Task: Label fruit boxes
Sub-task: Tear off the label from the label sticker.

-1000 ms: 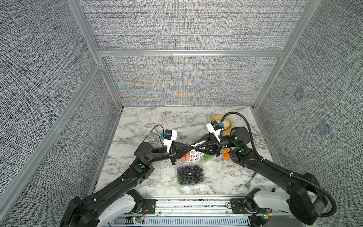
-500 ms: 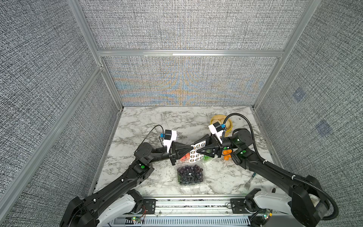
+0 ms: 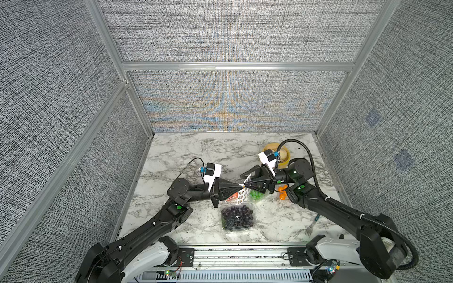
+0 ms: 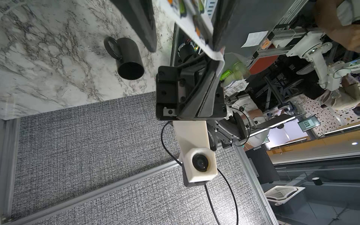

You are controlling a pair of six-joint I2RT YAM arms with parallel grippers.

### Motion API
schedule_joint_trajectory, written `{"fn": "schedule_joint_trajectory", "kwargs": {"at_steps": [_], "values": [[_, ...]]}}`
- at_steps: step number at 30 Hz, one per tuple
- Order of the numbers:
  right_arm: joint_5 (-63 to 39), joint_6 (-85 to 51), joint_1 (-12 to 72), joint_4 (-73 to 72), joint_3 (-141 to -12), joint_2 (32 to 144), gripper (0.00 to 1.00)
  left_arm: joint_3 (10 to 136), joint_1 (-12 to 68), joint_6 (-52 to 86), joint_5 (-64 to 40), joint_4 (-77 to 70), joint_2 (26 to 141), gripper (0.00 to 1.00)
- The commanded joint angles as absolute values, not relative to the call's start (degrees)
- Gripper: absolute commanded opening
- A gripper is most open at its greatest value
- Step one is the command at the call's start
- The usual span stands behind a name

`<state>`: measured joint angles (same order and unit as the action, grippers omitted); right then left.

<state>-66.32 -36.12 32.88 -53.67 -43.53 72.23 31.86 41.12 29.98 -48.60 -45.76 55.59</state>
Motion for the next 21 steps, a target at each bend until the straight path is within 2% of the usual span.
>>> {"fn": "schedule_joint_trajectory", "kwargs": {"at_steps": [1, 18, 19, 21], "values": [[-67.24, -36.93, 33.31, -56.33, -43.86, 72.25, 0.5, 32.0, 41.12, 30.06, -49.23, -47.65, 55.49, 0.0], [-66.62, -35.75, 34.75, -55.86, -44.31, 73.92, 0.51, 32.17, 41.13, 29.18, -47.77, -45.62, 54.96, 0.0], [-66.6, -35.58, 34.73, -55.72, -44.37, 73.92, 0.51, 32.17, 41.13, 29.19, -47.88, -45.62, 54.93, 0.0], [-66.45, -35.17, 34.78, -55.46, -44.35, 73.83, 0.43, 31.99, 41.13, 29.03, -47.92, -45.57, 54.74, 0.0]]}}
